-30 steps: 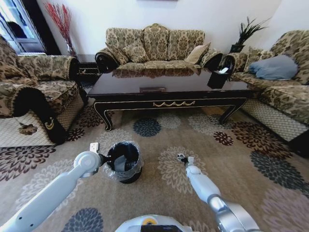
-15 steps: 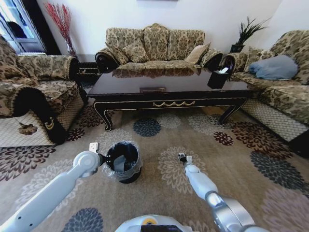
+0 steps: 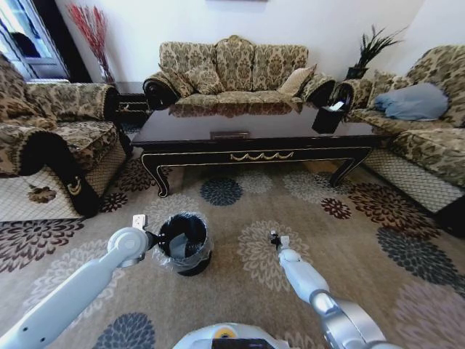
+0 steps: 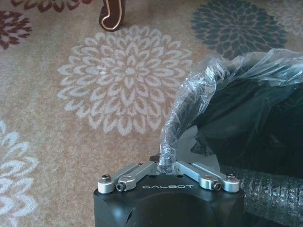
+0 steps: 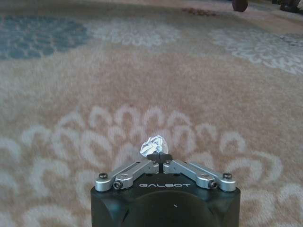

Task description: Move to the front of the table and pick up the trash from the floor, then place it into the trash bin.

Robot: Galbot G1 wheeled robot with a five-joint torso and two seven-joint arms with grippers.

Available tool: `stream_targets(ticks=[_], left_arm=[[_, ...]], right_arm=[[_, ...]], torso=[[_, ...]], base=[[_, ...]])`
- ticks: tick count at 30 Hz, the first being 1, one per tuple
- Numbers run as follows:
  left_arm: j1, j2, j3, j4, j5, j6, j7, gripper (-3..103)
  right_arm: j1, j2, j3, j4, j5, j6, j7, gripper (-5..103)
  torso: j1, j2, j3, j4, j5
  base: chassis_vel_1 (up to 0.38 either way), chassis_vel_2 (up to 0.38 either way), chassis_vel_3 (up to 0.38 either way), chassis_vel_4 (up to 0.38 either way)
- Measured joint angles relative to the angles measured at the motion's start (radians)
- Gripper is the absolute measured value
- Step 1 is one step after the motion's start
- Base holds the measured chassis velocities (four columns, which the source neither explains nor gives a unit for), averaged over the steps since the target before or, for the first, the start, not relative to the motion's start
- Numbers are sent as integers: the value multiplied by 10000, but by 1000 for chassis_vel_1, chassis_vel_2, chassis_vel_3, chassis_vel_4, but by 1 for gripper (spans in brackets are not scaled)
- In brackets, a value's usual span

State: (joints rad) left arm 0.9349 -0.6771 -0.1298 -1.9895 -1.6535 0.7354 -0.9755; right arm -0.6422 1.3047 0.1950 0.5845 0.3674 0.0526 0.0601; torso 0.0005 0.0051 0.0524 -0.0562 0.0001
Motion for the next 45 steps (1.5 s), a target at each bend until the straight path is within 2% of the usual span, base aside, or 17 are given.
stream_targets(ticks=[2, 4, 5, 7, 8, 9, 13, 15, 19, 21, 22, 24, 27, 29, 40, 45], left_arm=[[-67, -67, 73, -2, 5, 0, -1, 0], [-200, -156, 226, 2, 14, 0, -28, 0], [-200, -156, 226, 2, 14, 0, -28, 0], [-323, -213, 374, 19, 23, 0, -31, 0], [-437, -291, 508, 67, 52, 0, -38, 0], [-437, -291, 508, 67, 52, 0, -38, 0], [-680, -681, 852, 213, 111, 0, -41, 0], [-764, -802, 953, 280, 141, 0, -47, 0], [-1229, -1320, 1453, 568, 223, 0, -107, 0], [-1269, -1389, 1507, 584, 228, 0, -115, 0], [-1330, -1541, 1618, 607, 237, -1, -164, 0], [-1338, -1593, 1654, 611, 244, 0, -192, 0], [-1336, -1798, 1897, 541, 351, 0, -388, 0], [-1443, -1914, 2192, 537, 407, 0, -419, 0], [-2155, -2494, 3338, 705, 527, -1, -619, 0], [-2396, -2772, 3741, 754, 514, 0, -748, 0]], right_arm=[[-228, -138, -18, 625, 226, -162, 95, 0], [-793, -491, -48, 1955, 680, -535, 299, 0], [-793, -491, -48, 1955, 680, -535, 299, 0], [-1355, -802, -46, 3140, 1035, -866, 452, 0], [-1940, -1225, -1, 4281, 1258, -1098, 585, 0], [-1940, -1225, -1, 4281, 1258, -1098, 585, 0], [-3164, -2232, 261, 6754, 1426, -1271, 843, 0], [-3409, -2396, 336, 7246, 1470, -1302, 904, 0], [-4636, -3097, 678, 9590, 1717, -1598, 1072, 0], [-4794, -3165, 711, 9946, 1739, -1651, 1094, 0], [-5115, -3286, 771, 10747, 1823, -1763, 1158, 0], [-5277, -3333, 779, 11144, 1865, -1840, 1191, 0], [-5904, -3439, 554, 12759, 1889, -2160, 1256, 0], [-6156, -3474, 367, 13465, 1889, -2300, 1330, 0], [-6928, -3901, 67, 15272, 1811, -2499, 1400, 0], [-7577, -4064, 95, 15714, 1324, -2473, 1030, 0]], torso=[[0, 0, 0, 0, 0], [0, 1, 0, -2, -1], [0, 1, 0, -2, -1], [0, 1, -1, -1, 1], [-1, 0, 0, 0, 5], [-1, 0, 0, 0, 5], [-1, 2, -1, -6, -2], [-1, 2, -1, -5, 1], [0, 2, 0, -7, 0], [0, 1, 0, -6, 3], [-1, 2, -1, -5, 1], [-1, 2, -2, -5, -2], [0, 2, -1, 3, 2], [0, 2, -1, 0, -2], [-1, 2, 0, -3, 0], [-1, 2, 0, -3, 0]], base=[[0, 0, 0, 0], [0, 0, 0, 0], [0, 0, 0, 0], [0, 0, 0, 0], [0, 0, 0, 0], [0, 0, 0, 0], [0, 0, 0, 0], [0, 0, 0, 0], [0, 0, 0, 0], [0, 0, 0, 0], [0, 0, 0, 0], [0, 0, 0, 0], [0, 0, 0, 0], [0, 0, 0, 0], [0, 0, 0, 0], [0, 0, 0, 0]])
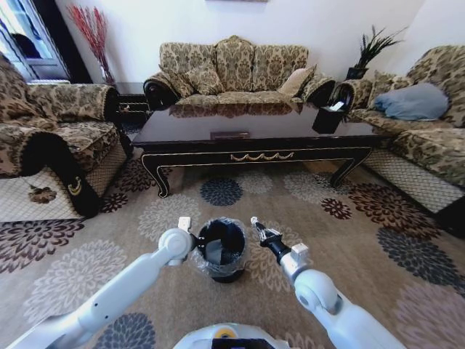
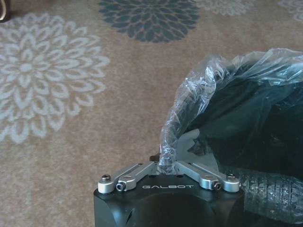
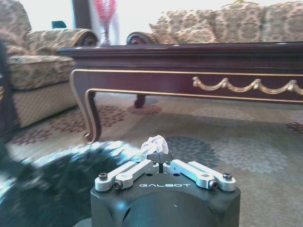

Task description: Move to the front of the table and pick up the trash from the floor, then place it into the trash bin.

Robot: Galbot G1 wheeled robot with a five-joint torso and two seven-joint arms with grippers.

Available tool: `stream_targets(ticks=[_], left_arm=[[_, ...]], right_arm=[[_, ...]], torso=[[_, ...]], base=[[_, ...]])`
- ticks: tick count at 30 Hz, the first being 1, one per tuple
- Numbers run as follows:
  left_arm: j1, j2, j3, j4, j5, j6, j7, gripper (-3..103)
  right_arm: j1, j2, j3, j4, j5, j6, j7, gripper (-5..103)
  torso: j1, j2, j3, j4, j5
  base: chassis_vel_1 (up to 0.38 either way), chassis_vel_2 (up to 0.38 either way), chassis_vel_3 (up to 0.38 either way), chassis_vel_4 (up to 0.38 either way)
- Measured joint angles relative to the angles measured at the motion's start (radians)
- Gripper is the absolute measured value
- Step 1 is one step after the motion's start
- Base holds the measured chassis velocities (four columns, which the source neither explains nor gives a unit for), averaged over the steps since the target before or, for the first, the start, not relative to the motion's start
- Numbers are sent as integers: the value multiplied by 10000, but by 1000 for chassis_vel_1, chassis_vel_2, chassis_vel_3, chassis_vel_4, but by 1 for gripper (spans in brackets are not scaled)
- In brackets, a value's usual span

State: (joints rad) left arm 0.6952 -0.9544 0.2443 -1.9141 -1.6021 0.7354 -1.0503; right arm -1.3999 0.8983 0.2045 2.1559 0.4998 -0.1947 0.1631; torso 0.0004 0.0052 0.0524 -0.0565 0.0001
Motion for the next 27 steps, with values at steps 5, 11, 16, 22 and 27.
stream_targets(ticks=[5, 11, 16, 22, 27], left_arm=[[-63, -357, 213, 20, -17, 0, -171, 0], [-252, -266, 349, 26, -38, 0, -212, 0], [-348, -316, 435, 34, -105, 0, -295, 0], [-307, -373, 330, 121, -114, 0, -313, 0], [-28, -186, -84, 214, -16, 0, -283, 0]], right_arm=[[-563, 120, -87, 186, -563, 103, -254, 0], [-718, 101, -67, 283, -654, 103, -549, 9], [-726, 104, -4, 244, -659, 96, -685, 25], [-749, 142, -14, 226, -706, 95, -680, 53], [-773, 255, 42, 176, -664, 118, -609, 69]], torso=[[0, 0, 0, -3, -1], [0, 0, 0, 3, 1], [0, 0, 0, 1, 0], [0, -1, 0, 1, -1], [0, -3, 0, 0, -2]], base=[[0, 0, 0, 0], [0, 0, 0, 0], [0, 0, 0, 0], [0, 0, 0, 0], [0, 0, 0, 0]])
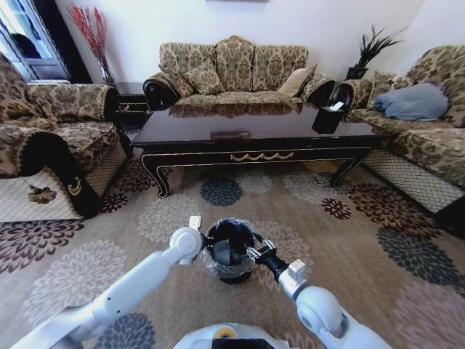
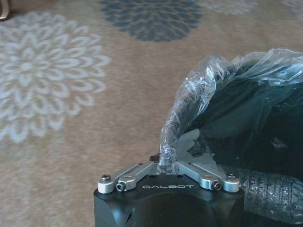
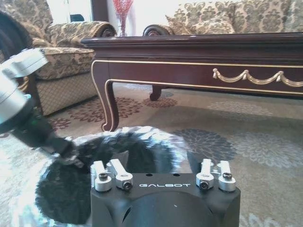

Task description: Move to the front of the table and pick up the trash from the floor, then place it into the trash bin.

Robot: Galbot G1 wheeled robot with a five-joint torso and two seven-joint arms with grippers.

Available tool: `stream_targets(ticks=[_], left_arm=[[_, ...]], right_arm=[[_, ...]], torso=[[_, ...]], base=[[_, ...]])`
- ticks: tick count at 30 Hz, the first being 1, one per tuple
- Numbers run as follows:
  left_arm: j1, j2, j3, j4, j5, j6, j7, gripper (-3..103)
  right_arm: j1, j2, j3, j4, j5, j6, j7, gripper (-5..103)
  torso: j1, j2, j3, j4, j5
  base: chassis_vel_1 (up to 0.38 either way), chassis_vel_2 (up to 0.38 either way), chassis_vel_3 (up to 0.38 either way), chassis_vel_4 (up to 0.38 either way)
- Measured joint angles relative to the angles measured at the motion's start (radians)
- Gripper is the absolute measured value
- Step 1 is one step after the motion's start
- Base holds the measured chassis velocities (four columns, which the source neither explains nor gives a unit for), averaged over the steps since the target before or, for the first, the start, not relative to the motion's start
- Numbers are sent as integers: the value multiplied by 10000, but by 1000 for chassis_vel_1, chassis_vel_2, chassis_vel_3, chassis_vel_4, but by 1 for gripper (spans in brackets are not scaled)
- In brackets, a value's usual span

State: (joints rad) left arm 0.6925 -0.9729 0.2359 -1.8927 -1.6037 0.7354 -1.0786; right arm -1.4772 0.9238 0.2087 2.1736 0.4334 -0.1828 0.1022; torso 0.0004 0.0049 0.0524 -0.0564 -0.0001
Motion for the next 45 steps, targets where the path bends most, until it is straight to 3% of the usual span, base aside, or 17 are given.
stream_targets(ticks=[1, 3, 5, 7, 9, 15, 24, 29, 32, 36, 38, 39, 42, 44, 45], left_arm=[[101, 97, -180, 11, 22, 0, 28, 0], [157, 157, -286, 13, 29, 0, 54, 0], [463, 490, -893, 23, 70, 0, 142, 0], [566, 592, -1110, 24, 71, 0, 151, 0], [739, 711, -1494, 52, 71, 0, 170, 0], [1179, 720, -2204, 424, 139, 0, 177, 0], [1608, 579, -2396, 761, 639, -3, -76, -1], [1661, 574, -2614, 664, 700, -4, -6, 21], [1742, 649, -2779, 445, 711, -4, 56, 26], [2126, 919, -3149, -435, 1032, -4, -34, 48], [2299, 1070, -3285, -726, 1168, -4, -37, 48], [2424, 1173, -3392, -908, 1276, -4, -28, 54], [3213, 1518, -4265, -1681, 2197, -82, 808, 70], [3462, 1558, -4599, -1848, 2535, -144, 1105, 70], [3939, 1592, -5229, -2122, 3073, -297, 1687, 76]], right_arm=[[26, 44, 54, -14, 67, 2, 42, 74], [39, 69, 92, -23, 112, 2, 71, 74], [75, 159, 258, -72, 278, 12, 182, 90], [74, 177, 307, -85, 321, 17, 208, 90], [46, 208, 361, -113, 353, 26, 245, 99], [-120, 373, 364, -193, 286, 48, 280, 100], [-358, 395, 392, -301, -37, 271, 184, 100], [-390, 395, 380, -326, -47, 284, 195, 100], [-386, 393, 377, -327, -37, 269, 228, 100], [-400, 425, 443, -326, 21, 273, 355, 100], [-426, 454, 475, -325, 83, 387, 396, 100], [-445, 480, 505, -324, 129, 484, 424, 100], [-538, 631, 875, -354, 64, 910, 478, 100], [-559, 674, 1002, -396, -20, 1003, 474, 100], [-623, 793, 1301, -483, -270, 1235, 420, 100]], torso=[[0, 0, 0, 0, 0], [0, 0, 0, 0, -1], [0, 0, 0, 3, -1], [0, 0, 0, 4, 0], [0, 0, 0, 3, -1], [0, 1, 0, 1, 0], [0, 0, -1, 1, 1], [0, 1, -1, 1, 1], [0, 1, -1, 0, 1], [0, 1, -1, -1, 0], [0, 1, 0, 1, 0], [0, 1, -1, -1, 1], [0, 2, 0, 2, -2], [0, 3, 0, 1, -1], [0, 3, 0, 1, 2]], base=[[0, 0, 0, 0], [0, 0, 0, 0], [0, 0, 0, 0], [0, 0, 0, 0], [0, 0, 0, 0], [0, 0, 0, 0], [0, 0, 0, 0], [0, 0, 0, 0], [0, 0, 0, 0], [0, 0, 0, 0], [0, 0, 0, 0], [0, 0, 0, 0], [0, 0, 0, 0], [0, 0, 0, 0], [0, 0, 0, 0]])
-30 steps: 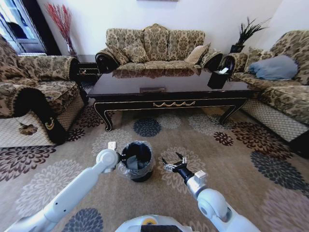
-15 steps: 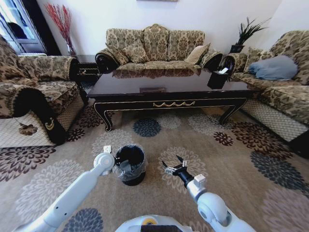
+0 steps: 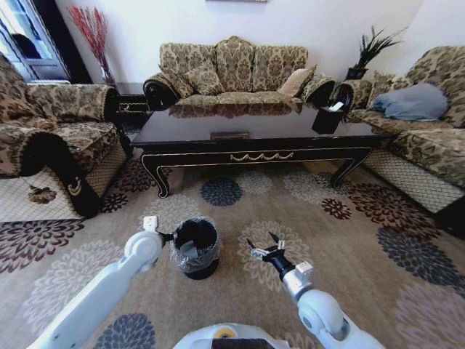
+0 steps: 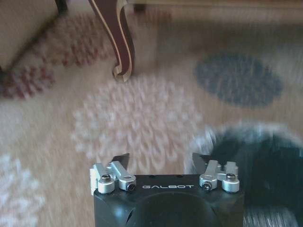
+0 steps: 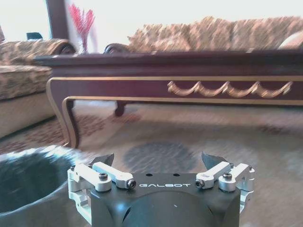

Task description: Move to the front of the table and pick up the trash from the floor, then place it into the trash bin.

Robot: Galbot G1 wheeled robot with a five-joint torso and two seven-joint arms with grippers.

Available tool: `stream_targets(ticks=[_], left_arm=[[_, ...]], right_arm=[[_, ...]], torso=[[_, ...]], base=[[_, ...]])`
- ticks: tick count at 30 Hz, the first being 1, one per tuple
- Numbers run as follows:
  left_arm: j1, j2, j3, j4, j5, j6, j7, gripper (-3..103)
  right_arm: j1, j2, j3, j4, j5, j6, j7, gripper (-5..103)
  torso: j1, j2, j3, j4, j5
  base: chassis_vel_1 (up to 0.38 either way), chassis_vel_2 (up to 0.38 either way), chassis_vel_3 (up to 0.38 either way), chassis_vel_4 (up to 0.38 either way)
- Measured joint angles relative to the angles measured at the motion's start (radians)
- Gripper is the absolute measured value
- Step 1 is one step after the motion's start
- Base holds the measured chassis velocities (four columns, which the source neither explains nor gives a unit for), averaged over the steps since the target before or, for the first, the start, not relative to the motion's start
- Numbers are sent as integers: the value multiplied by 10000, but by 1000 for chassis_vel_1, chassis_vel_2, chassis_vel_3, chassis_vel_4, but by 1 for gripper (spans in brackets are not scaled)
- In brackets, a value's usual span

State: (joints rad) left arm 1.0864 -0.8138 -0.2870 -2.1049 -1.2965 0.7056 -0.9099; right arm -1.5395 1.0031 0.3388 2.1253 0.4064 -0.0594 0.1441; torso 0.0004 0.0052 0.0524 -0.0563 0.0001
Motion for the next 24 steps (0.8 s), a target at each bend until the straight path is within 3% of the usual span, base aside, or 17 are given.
stream_targets(ticks=[2, 3, 4, 6, 7, 10, 11, 13, 16, 18, 19, 20, 23, 24], left_arm=[[889, -38, -999, -449, 731, -371, 927, 86], [889, -38, -999, -449, 731, -371, 927, 86], [1418, -93, -1425, -649, 1232, -588, 1410, 91], [2695, -313, -2239, -870, 3146, -1645, 2562, 98], [2695, -313, -2239, -870, 3146, -1645, 2562, 98], [4396, -988, -3197, -1032, 6869, -4327, 4318, 100], [4871, -1291, -3475, -1207, 7460, -4750, 4611, 100], [5112, -1452, -3619, -1313, 7634, -4898, 4741, 100], [6389, -2168, -4566, -1612, 8374, -5737, 5406, 100], [7192, -2588, -5271, -1544, 8626, -6670, 5841, 100], [7192, -2588, -5271, -1544, 8626, -6670, 5841, 100], [7457, -2726, -5497, -1496, 8574, -7024, 5975, 100], [8278, -3007, -6141, -1044, 8524, -8554, 6357, 100], [8278, -3007, -6141, -1044, 8524, -8554, 6357, 100]], right_arm=[[-188, 235, 460, -99, -352, 379, -121, 100], [-188, 235, 460, -99, -352, 379, -121, 100], [-307, 362, 697, -134, -522, 585, -189, 100], [-550, 662, 1107, -148, -800, 928, -276, 100], [-550, 662, 1107, -148, -800, 928, -276, 100], [-1090, 1314, 1531, 13, -1259, 1321, -419, 100], [-1324, 1588, 1628, 64, -1466, 1512, -499, 100], [-1458, 1739, 1683, 90, -1583, 1628, -554, 100], [-1908, 2271, 1928, 176, -1944, 2141, -732, 100], [-2022, 2462, 2142, 180, -2026, 2388, -778, 100], [-2022, 2462, 2142, 180, -2026, 2388, -778, 100], [-2022, 2505, 2231, 166, -2024, 2459, -801, 100], [-1963, 2660, 2529, -166, -2019, 2842, -963, 100], [-1963, 2660, 2529, -166, -2019, 2842, -963, 100]], torso=[[0, 0, 0, -1, -1], [0, 0, 0, -1, -1], [0, 0, 0, -1, -1], [0, 0, -1, 3, -3], [0, 0, -1, 3, -3], [-1, 0, 0, 2, -5], [-1, 0, -1, -1, -2], [-1, 0, -1, -3, -2], [-1, 1, -2, 0, 0], [-1, 1, -2, 1, -3], [-1, 1, -2, 1, -3], [-1, 1, -1, -1, -3], [-1, 1, -1, 1, -2], [-1, 1, -1, 1, -2]], base=[[0, 0, 0, 0], [0, 0, 0, 0], [0, 0, 0, 0], [0, 0, 0, 0], [0, 0, 0, 0], [0, 0, 0, 0], [0, 0, 0, 0], [0, 0, 0, 0], [0, 0, 0, 0], [0, 0, 0, 0], [0, 0, 0, 0], [0, 0, 0, 0], [0, 0, 0, 0], [0, 0, 0, 0]])
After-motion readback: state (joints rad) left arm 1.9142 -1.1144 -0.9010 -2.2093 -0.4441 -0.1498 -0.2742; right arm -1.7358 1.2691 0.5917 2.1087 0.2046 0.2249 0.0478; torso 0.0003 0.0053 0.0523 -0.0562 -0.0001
